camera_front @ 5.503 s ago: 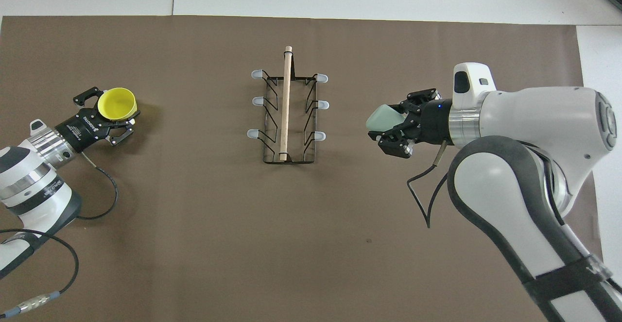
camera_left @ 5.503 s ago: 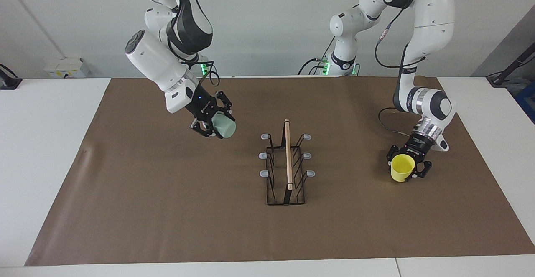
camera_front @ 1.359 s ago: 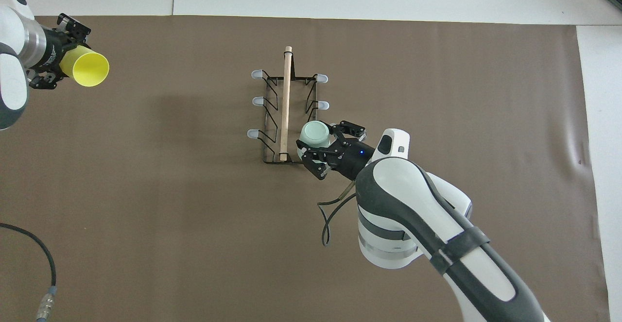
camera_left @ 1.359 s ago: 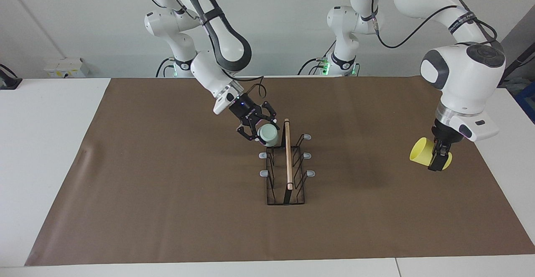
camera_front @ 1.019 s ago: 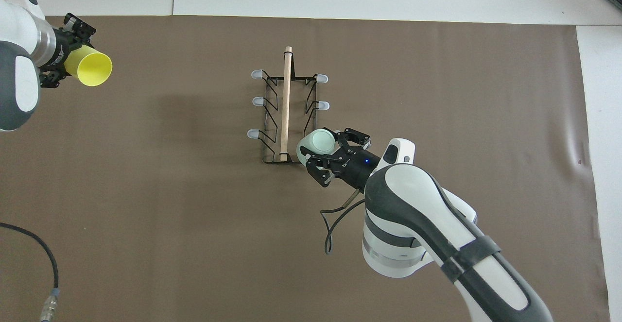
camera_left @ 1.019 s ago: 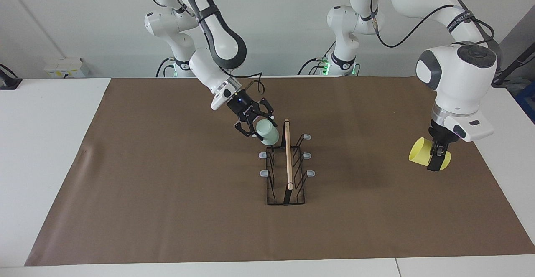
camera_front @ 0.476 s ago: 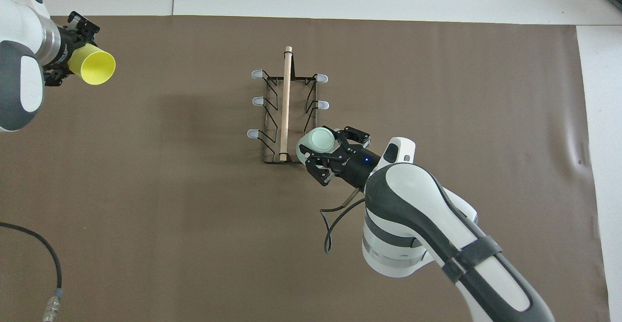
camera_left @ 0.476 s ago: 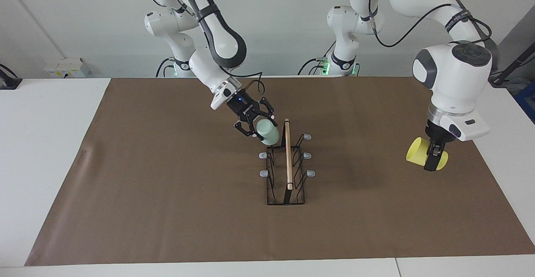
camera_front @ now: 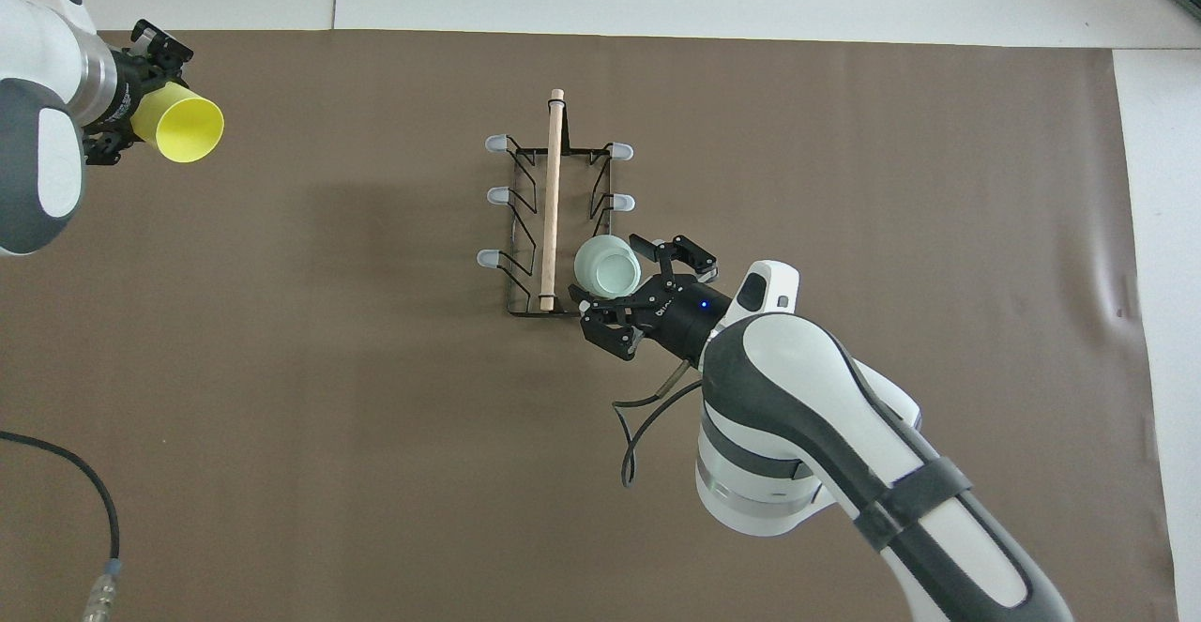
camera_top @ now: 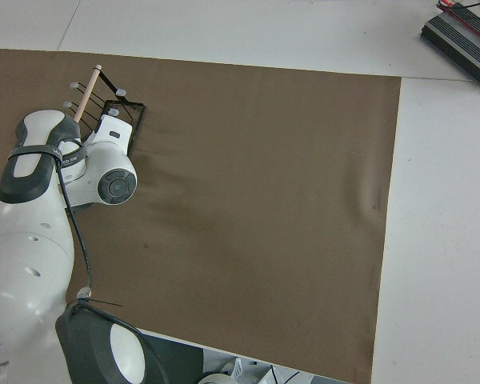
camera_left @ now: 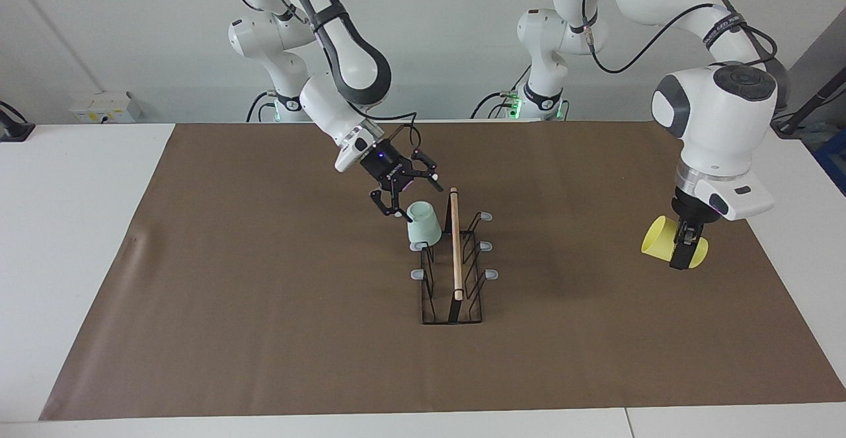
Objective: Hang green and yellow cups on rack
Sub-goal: 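Open the right gripper to release the green cup on the peg, then withdraw the right gripper while the left gripper carries the yellow cup to the rack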
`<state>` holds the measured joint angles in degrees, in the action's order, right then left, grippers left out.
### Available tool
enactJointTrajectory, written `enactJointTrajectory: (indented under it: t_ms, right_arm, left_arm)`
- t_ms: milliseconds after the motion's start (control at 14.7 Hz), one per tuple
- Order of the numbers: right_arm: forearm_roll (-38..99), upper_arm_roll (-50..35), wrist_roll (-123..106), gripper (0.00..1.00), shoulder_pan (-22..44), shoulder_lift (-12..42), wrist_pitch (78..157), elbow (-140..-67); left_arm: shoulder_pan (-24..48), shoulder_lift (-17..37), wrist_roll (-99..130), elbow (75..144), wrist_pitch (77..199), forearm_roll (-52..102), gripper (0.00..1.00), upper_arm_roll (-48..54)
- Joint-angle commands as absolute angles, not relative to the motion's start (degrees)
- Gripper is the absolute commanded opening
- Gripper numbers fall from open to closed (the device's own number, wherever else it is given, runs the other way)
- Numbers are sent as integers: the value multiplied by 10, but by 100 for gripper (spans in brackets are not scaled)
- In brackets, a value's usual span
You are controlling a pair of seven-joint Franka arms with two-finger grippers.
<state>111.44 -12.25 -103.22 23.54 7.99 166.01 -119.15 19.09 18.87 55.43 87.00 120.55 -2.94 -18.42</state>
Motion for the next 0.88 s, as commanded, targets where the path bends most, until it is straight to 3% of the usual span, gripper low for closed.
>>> enactJointTrajectory:
  t_ms: [0,408,815]
  right_arm:
    - [1111,-123,-1044,100,236,89,1673,-1166]
    - [861,-120,-1036,100,201,99,1645,-1150]
    - [535,-119,-1035,100,36,99,1412,-1129]
  left_arm:
    - [215,181,566,874,1198,-53,0,-192]
    - [274,163,693,878,1161,-152,0,-188]
    - [349,135,898,929,1141,-282,0,-190]
